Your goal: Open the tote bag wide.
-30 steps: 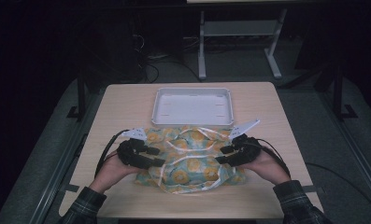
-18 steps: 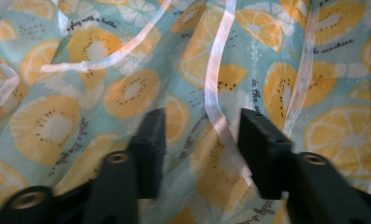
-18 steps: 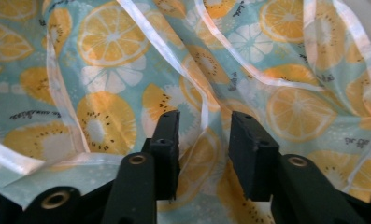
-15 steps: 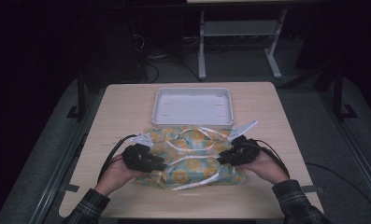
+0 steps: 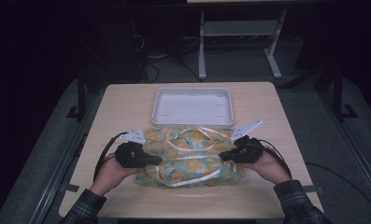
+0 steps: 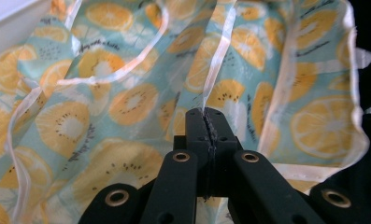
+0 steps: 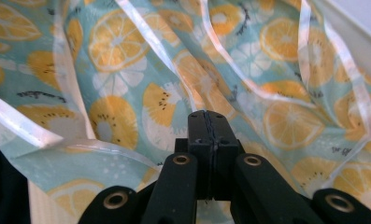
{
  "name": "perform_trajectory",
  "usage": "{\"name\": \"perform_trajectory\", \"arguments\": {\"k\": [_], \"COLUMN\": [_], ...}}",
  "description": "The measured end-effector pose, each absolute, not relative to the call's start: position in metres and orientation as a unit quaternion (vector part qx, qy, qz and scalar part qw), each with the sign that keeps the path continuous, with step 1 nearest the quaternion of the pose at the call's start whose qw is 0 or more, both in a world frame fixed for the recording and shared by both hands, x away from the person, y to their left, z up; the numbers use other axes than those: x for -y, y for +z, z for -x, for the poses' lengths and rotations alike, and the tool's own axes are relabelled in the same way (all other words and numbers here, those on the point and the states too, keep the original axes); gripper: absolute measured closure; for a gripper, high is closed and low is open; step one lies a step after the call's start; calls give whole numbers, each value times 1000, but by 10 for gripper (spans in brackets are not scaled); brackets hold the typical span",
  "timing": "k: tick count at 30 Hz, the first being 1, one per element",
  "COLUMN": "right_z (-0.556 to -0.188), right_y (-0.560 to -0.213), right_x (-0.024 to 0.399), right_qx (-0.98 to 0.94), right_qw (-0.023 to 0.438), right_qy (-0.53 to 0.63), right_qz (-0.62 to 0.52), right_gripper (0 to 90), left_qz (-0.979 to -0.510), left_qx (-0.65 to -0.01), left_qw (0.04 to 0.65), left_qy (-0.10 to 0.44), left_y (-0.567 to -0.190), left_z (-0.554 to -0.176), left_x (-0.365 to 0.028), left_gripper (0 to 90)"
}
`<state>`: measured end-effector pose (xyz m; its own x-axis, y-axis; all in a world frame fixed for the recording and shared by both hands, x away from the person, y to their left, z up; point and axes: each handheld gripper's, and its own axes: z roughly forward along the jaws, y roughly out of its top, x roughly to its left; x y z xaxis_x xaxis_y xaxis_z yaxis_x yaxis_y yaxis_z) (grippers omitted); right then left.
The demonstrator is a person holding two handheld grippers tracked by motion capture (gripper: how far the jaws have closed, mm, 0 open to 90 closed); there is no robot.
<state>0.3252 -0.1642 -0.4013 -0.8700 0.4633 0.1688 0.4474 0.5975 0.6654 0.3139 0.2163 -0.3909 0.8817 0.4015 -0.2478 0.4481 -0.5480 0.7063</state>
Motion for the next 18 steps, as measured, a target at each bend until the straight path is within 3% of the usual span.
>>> {"name": "perform_trajectory", "arguments": {"k": [18], "right_z": [-279], "right_y": [-399], "right_x": [172], "right_qx": [-898], "right_qw": [-9], "right_qy": [380], "right_qz": [-222], "right_gripper": [888], "left_qz": [-893], "left_qx": [-210], "left_qw": [394], "left_qy": [-54], "left_y": [-395], "left_z": [-274], "left_x": [-219], "left_gripper": [892]}}
